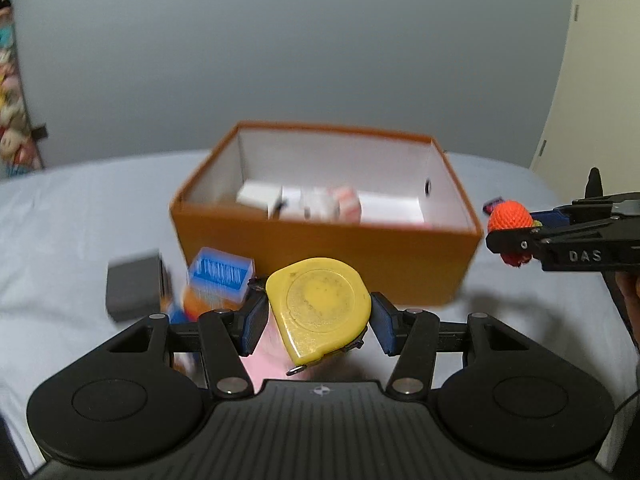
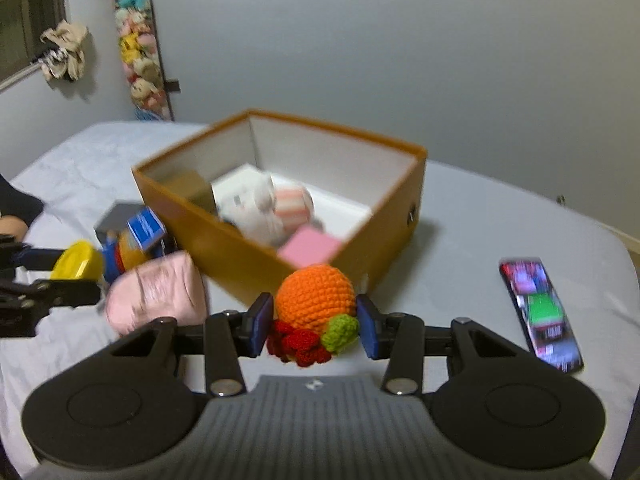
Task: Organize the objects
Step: 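Carry the tape measure and crocheted ball over the orange box with both grippers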
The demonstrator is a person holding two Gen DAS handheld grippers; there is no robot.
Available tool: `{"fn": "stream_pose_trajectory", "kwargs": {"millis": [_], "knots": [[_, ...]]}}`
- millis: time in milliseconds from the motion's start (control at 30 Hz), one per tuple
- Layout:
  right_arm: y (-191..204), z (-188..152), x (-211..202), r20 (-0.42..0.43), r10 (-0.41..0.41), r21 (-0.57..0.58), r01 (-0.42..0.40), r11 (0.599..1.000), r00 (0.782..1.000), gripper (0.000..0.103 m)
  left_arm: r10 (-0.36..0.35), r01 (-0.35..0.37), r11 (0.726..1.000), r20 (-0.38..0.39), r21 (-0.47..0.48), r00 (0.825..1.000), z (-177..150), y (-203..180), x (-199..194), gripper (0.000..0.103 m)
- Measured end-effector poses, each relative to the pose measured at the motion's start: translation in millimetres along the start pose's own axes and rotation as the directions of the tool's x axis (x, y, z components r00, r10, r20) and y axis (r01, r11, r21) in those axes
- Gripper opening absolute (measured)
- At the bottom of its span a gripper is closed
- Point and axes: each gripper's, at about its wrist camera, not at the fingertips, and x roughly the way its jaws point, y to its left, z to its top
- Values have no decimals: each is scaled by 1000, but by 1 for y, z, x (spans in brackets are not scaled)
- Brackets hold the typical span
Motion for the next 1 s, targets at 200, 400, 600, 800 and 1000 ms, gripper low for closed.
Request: {"fn": "stream_pose_trajectory", "kwargs": {"millis": [200, 400, 600, 800, 1000], "knots": [[4, 44, 9, 52, 14, -51, -12, 999, 999, 47, 24, -27, 999, 51, 46, 998, 57, 10, 22, 63], [5, 75, 35, 48, 4, -101, 1, 995, 999, 47, 38, -40, 998, 47, 41, 998, 99, 19, 59, 63], [0, 91, 68, -22, 12, -135, -15, 991, 1000, 47, 74, -74, 996, 8, 43, 997, 114, 27, 95, 63], [3, 100, 101, -105, 8, -180, -27, 983, 994, 47, 86, -84, 995, -55, 44, 995, 119, 31, 124, 63], [3, 97, 127, -167, -9, -199, -25, 980, 986, 47, 95, -91, 995, -94, 39, 991, 122, 30, 152, 63]]}}
